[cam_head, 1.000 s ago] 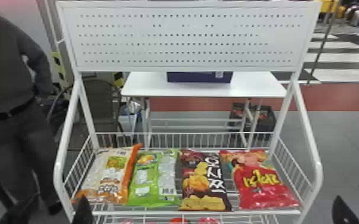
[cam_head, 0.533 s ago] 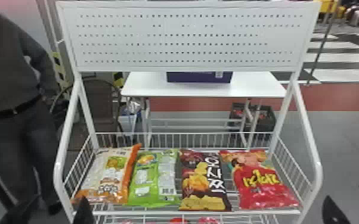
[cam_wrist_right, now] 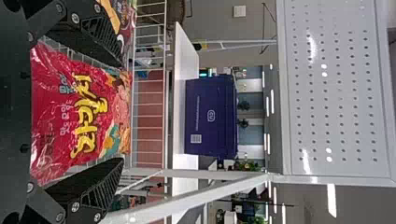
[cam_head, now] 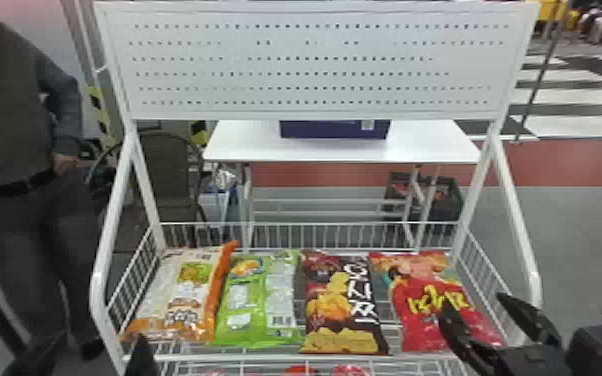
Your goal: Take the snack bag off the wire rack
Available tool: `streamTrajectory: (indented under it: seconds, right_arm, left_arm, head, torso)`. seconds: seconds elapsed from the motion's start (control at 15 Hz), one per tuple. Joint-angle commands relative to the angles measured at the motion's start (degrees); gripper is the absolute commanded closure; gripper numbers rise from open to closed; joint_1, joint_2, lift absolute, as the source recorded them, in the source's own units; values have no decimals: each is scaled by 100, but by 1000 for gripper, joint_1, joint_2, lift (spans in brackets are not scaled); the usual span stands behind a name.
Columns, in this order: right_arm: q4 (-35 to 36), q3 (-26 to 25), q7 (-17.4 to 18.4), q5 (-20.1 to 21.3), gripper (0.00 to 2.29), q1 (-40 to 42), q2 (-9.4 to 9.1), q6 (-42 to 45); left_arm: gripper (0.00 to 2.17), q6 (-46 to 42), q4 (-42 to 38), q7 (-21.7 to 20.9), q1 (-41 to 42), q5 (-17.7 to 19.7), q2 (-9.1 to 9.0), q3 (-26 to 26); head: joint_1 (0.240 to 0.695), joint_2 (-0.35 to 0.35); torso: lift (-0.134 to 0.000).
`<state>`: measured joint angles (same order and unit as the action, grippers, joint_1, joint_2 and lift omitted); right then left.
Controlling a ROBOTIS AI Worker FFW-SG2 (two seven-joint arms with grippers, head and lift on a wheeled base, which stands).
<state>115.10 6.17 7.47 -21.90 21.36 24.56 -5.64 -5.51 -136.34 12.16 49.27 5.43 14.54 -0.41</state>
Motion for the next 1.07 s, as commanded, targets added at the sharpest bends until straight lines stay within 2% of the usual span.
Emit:
streamTrajectory:
  seconds: [0.0,0.27,0.53,0.93,1.0]
  right_arm:
    - [-445,262,-17,99,191,-563,-145,-276]
    - [-972,402,-70,318,191,-958,-277,-487]
    - [-1578,446,-167,318,191,-1213,-312,-487]
    - [-1693,473,-237,310,198,-1354,-338,-697]
    - [-1693,473,-237,310,255,-1354,-338,-768]
  left_arm:
    - [188,-85,20,6,22,2,5,14]
    - [188,-121,81,6,22,11,14,32]
    - [188,-156,143,-3,-31,19,14,32]
    - [188,-156,125,-3,-22,28,23,41]
    - [188,-156,107,-3,-13,28,32,50]
  head:
    - [499,0]
    - [499,0]
    - [499,0]
    - [499,0]
    - [499,0]
  torso:
    - [0]
    - [0]
    - [0]
    - [0]
    - [0]
